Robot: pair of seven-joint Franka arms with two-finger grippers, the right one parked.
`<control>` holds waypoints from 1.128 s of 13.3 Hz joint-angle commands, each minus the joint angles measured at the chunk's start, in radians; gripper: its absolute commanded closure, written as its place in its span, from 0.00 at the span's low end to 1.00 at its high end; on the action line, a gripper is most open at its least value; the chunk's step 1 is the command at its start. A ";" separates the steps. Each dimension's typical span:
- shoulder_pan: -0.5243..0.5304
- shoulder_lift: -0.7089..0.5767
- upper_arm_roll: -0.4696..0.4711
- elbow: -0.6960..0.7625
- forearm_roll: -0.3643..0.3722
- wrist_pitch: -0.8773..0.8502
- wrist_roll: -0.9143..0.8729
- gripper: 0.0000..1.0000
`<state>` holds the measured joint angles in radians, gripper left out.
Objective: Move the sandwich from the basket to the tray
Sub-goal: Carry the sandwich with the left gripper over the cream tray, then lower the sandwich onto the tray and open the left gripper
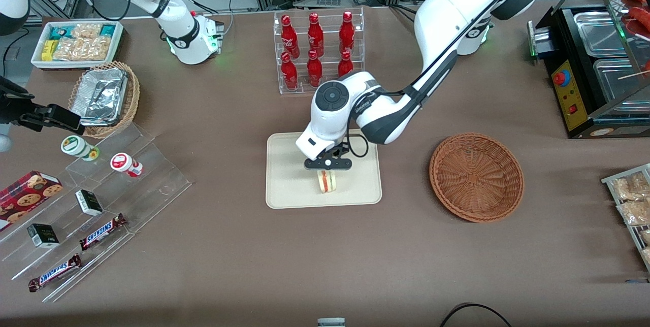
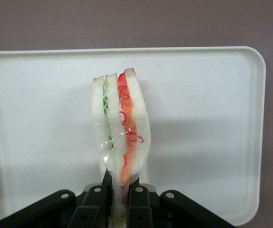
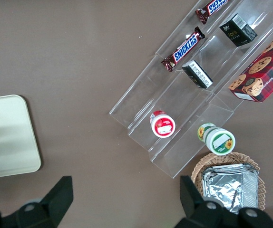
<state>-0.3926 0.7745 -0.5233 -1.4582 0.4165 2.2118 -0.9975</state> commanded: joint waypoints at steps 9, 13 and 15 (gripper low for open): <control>-0.031 0.051 0.008 0.021 0.053 0.016 -0.012 0.01; -0.020 0.013 0.008 0.029 0.044 0.006 -0.021 0.00; 0.007 -0.036 0.006 0.027 0.022 -0.003 -0.029 0.00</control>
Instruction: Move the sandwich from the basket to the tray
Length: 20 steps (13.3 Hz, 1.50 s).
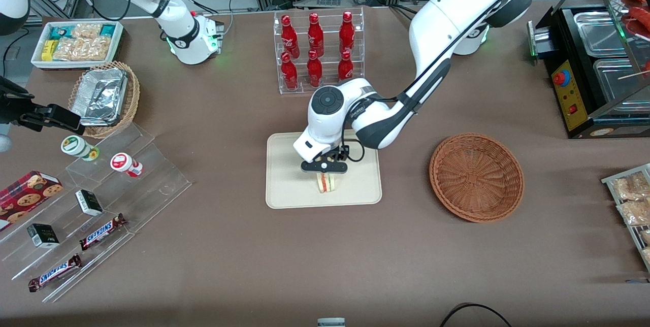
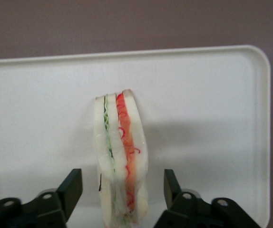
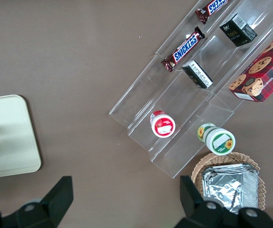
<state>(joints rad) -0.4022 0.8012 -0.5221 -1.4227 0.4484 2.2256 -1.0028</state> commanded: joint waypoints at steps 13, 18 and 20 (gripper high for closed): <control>0.310 -0.428 0.001 -0.018 -0.155 -0.429 0.136 0.00; 0.379 -0.488 0.005 -0.016 -0.201 -0.521 0.224 0.00; 0.401 -0.520 0.057 -0.015 -0.261 -0.566 0.341 0.00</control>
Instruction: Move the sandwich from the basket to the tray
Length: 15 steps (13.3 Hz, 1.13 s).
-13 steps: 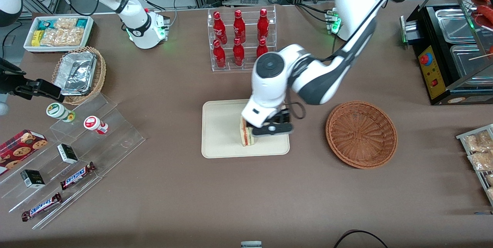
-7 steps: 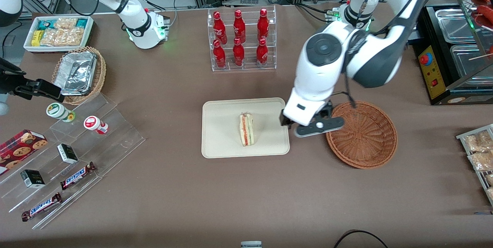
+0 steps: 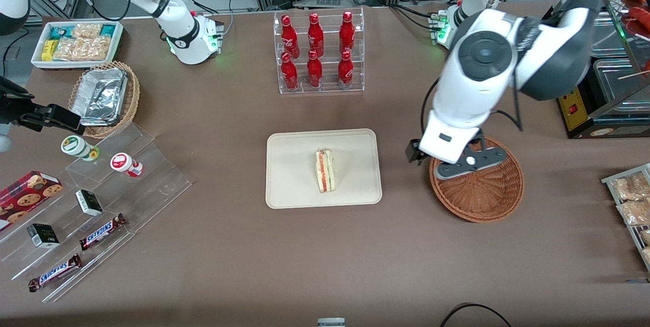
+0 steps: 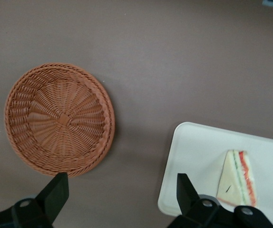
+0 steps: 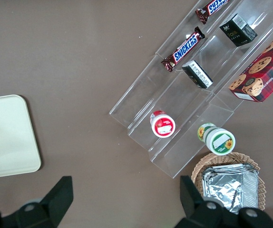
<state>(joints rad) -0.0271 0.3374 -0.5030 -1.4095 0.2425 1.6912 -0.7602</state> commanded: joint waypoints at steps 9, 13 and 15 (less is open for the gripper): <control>-0.010 -0.184 0.360 -0.029 -0.220 -0.143 0.524 0.00; -0.016 -0.210 0.444 -0.034 -0.229 -0.177 0.649 0.00; -0.016 -0.230 0.471 -0.034 -0.233 -0.192 0.686 0.00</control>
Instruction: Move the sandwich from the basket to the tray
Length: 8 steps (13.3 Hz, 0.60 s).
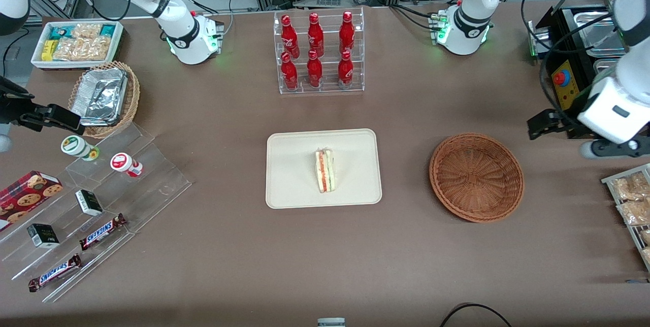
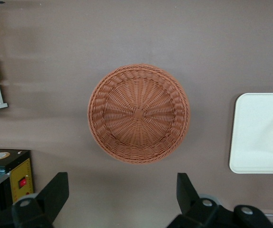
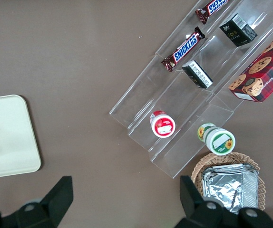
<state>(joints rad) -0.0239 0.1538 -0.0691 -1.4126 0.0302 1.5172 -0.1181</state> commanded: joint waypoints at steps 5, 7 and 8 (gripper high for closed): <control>-0.021 -0.166 0.055 -0.129 -0.018 -0.031 0.066 0.00; -0.021 -0.204 0.055 -0.166 -0.018 -0.025 0.066 0.00; -0.022 -0.200 0.055 -0.160 -0.018 -0.025 0.066 0.00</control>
<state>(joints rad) -0.0257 -0.0009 -0.0352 -1.5221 0.0271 1.4814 -0.0698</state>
